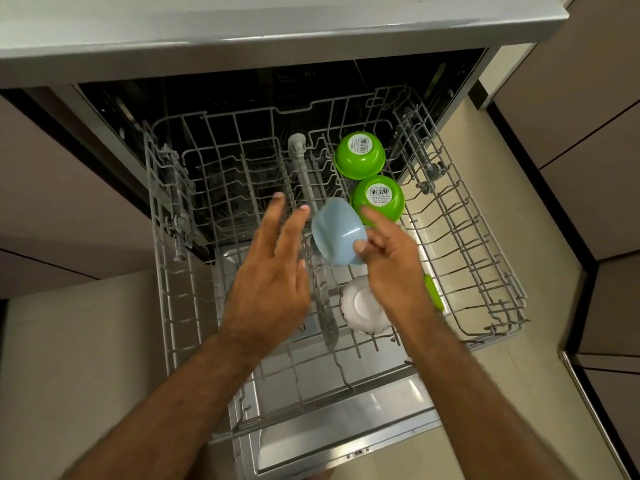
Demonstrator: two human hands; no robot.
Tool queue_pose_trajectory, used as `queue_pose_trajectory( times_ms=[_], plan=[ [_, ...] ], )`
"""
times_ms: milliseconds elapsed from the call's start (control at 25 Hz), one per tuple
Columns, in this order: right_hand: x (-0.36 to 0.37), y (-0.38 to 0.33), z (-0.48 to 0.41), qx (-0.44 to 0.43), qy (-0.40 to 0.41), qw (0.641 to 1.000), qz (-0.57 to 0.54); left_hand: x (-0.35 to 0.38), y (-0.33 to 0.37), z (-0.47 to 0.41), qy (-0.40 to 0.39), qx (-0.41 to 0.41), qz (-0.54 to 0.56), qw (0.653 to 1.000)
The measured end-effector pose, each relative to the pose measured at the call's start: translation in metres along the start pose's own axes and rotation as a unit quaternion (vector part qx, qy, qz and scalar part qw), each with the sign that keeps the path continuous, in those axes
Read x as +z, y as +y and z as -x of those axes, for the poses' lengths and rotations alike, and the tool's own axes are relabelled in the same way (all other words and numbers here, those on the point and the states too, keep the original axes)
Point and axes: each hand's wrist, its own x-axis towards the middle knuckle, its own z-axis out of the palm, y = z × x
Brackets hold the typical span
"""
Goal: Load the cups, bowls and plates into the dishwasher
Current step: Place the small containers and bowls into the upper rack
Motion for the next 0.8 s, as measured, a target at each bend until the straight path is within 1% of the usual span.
queue_pose_trajectory(
  times_ms=[40,80,120,160,240,280,320,400,480,520,640,720,800],
  plan=[
    [-0.001,0.003,-0.012,0.064,0.023,0.996,-0.056,-0.002,0.001,0.001,0.011,-0.019,-0.004,1.000],
    [-0.002,0.007,-0.022,0.119,0.038,0.988,-0.087,-0.001,-0.001,0.003,0.016,-0.030,-0.007,0.999],
    [-0.004,0.012,-0.032,0.168,0.040,0.977,-0.123,-0.001,-0.003,0.005,0.015,-0.035,-0.011,0.999],
    [-0.006,0.015,-0.038,0.210,0.034,0.965,-0.153,0.000,-0.006,0.008,0.011,-0.036,-0.012,0.999],
    [-0.009,0.021,-0.046,0.258,0.030,0.948,-0.185,0.003,-0.012,0.013,0.002,-0.040,-0.010,0.999],
    [-0.011,0.024,-0.049,0.263,0.033,0.946,-0.186,0.005,-0.014,0.013,0.000,-0.045,-0.009,0.999],
    [-0.012,0.028,-0.053,0.259,0.035,0.952,-0.157,0.007,-0.014,0.013,0.001,-0.050,-0.008,0.999],
    [-0.010,0.037,-0.058,0.225,0.057,0.971,-0.059,0.010,-0.014,0.014,0.004,-0.055,-0.006,0.998],
    [-0.008,0.042,-0.058,0.199,0.087,0.976,0.005,0.011,-0.013,0.013,0.005,-0.053,-0.002,0.999],
    [-0.007,0.047,-0.059,0.193,0.098,0.976,0.015,0.011,-0.012,0.013,0.004,-0.051,-0.001,0.999],
    [-0.006,0.046,-0.059,0.196,0.096,0.976,0.017,0.008,-0.012,0.013,-0.005,-0.040,-0.004,0.999],
    [-0.004,0.046,-0.062,0.204,0.125,0.971,-0.008,0.001,-0.013,0.013,-0.010,-0.041,-0.009,0.999],
    [-0.002,0.039,-0.057,0.185,0.139,0.973,-0.003,-0.008,-0.014,0.013,-0.012,-0.037,-0.022,0.999]
  ],
)
